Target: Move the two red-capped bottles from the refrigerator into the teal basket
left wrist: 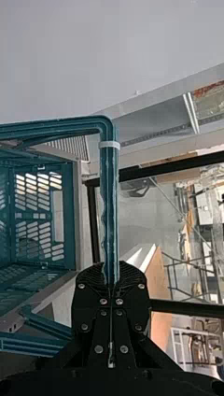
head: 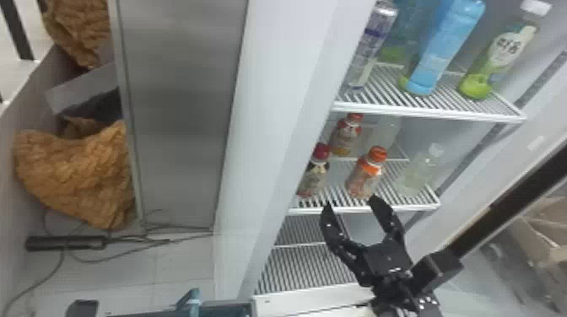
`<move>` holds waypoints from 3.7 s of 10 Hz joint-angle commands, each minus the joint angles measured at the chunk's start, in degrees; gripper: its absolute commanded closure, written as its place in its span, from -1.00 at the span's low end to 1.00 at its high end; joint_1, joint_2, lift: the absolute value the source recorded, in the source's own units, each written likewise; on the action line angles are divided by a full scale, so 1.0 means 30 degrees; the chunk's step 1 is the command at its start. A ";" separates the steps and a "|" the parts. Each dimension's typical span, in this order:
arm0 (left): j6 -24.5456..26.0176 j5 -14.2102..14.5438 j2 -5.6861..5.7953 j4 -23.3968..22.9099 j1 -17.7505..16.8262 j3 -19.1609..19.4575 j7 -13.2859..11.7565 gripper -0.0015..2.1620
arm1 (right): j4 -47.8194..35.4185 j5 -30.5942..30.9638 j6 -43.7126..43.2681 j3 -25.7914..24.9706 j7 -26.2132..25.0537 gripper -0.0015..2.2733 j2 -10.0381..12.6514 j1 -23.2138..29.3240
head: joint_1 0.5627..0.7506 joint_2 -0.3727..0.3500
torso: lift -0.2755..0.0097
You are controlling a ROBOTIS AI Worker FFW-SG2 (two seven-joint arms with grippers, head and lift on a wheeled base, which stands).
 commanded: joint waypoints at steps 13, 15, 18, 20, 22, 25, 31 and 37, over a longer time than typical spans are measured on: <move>-0.0094 0.0344 0.0003 0.0058 -0.0001 -0.0042 -0.0002 0.09 | 0.2633 0.0190 0.0000 0.0778 0.0758 -0.91 -0.0385 -0.2627 | 0.41 -0.94 | -0.64; -0.0094 0.0344 0.0003 0.0105 -0.0048 -0.0080 -0.0002 0.09 | 0.3524 0.0304 0.0000 0.1236 0.0758 -0.91 -0.0531 -0.3564 | 0.41 -0.94 | -0.64; -0.0141 0.0382 0.0003 0.0198 -0.0095 -0.0118 -0.0002 0.09 | 0.4649 0.0876 0.0000 0.1540 0.0670 -0.91 -0.0590 -0.4643 | 0.41 -0.94 | -0.64; -0.0281 0.0420 0.0003 0.0245 -0.0189 -0.0157 -0.0002 0.09 | 0.5305 0.0990 0.0000 0.1845 0.0465 -0.90 -0.0678 -0.5252 | 0.41 -0.94 | -0.64; -0.0281 0.0458 0.0003 0.0339 -0.0235 -0.0233 -0.0002 0.09 | 0.5774 0.1066 0.0000 0.2073 0.0348 -0.90 -0.0737 -0.5768 | 0.41 -0.94 | -0.64; -0.0328 0.0496 0.0003 0.0386 -0.0282 -0.0271 -0.0002 0.09 | 0.6477 0.1028 0.0000 0.2111 0.0084 -0.90 -0.0766 -0.6424 | 0.41 -0.94 | -0.64; -0.0469 0.0686 0.0120 0.0620 -0.0517 -0.0652 -0.0002 0.09 | 0.6758 -0.0724 0.0844 0.3292 -0.0678 -0.22 -0.0971 -0.6939 | 0.41 -0.94 | -0.64; -0.0469 0.0724 0.0149 0.0714 -0.0564 -0.0766 -0.0002 0.09 | 0.3430 -0.0381 0.0984 0.2987 -0.1762 -0.22 -0.1088 -0.4971 | 0.41 -0.94 | -0.64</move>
